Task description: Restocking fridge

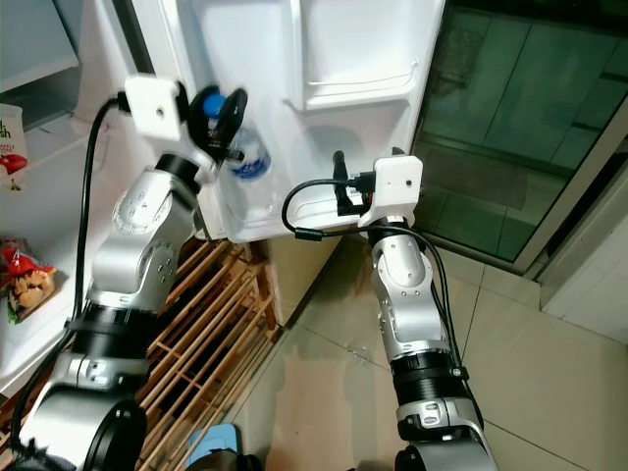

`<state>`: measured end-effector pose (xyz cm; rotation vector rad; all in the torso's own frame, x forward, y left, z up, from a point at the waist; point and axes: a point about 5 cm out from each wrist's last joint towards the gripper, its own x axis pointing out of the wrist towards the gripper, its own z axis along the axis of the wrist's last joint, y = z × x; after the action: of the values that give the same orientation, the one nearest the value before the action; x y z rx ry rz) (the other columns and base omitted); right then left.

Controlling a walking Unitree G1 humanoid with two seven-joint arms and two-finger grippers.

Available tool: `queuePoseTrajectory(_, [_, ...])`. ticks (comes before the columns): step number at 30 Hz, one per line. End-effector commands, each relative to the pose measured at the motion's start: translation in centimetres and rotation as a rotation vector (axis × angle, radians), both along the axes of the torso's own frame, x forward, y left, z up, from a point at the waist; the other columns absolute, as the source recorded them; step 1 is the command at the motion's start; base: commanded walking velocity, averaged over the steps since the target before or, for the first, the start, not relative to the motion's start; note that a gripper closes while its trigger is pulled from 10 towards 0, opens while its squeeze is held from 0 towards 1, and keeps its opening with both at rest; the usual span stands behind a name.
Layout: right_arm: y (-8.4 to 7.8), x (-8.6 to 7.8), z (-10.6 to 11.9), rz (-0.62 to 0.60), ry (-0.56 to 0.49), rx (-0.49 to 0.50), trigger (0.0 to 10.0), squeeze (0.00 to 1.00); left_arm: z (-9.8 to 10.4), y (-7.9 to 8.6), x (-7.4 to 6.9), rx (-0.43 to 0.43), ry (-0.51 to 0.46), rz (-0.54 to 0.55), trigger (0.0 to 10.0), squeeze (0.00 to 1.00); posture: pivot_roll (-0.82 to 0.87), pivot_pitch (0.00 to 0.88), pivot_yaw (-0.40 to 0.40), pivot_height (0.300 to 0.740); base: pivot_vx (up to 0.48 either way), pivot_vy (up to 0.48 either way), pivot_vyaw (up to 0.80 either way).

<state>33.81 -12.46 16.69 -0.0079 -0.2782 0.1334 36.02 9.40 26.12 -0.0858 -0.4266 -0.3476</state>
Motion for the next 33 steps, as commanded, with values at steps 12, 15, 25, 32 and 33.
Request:
queuePoseTrajectory(12, [-0.4,-0.8,0.1,-0.034,-0.02,0.014,10.0,0.0,1.0,-1.1,2.1,0.401,-0.261,0.008,10.0,0.0,-0.24,0.0,0.103,0.732,0.0,0.0,0.0])
queuePoseTrajectory(15, [-0.5,-1.0,-0.1,-0.04,-0.016,0.012,10.0,0.0,-0.5,-1.3,2.5,0.486,-0.245,0.025,10.0,0.0,-0.24,0.0,0.107,0.732,0.0,0.0,0.0])
queuePoseTrajectory(25, [-0.7,-1.0,-0.1,-0.051,-0.011,0.011,10.0,0.0,-5.4,0.6,3.9,0.31,0.074,0.152,10.0,0.0,-0.25,0.0,0.102,0.732,0.0,0.0,0.0])
queuePoseTrajectory(32, [-0.7,-0.8,0.0,-0.04,-0.009,0.004,10.0,0.0,-9.1,2.5,3.9,0.123,0.329,0.259,10.0,0.0,-0.24,0.0,0.087,0.732,0.0,0.0,0.0])
queuePoseTrajectory(33, [-0.7,-0.8,0.0,-0.04,-0.009,0.004,10.0,0.0,-9.2,2.7,4.0,0.121,0.337,0.272,10.0,0.0,-0.24,0.0,0.086,0.732,0.0,0.0,0.0])
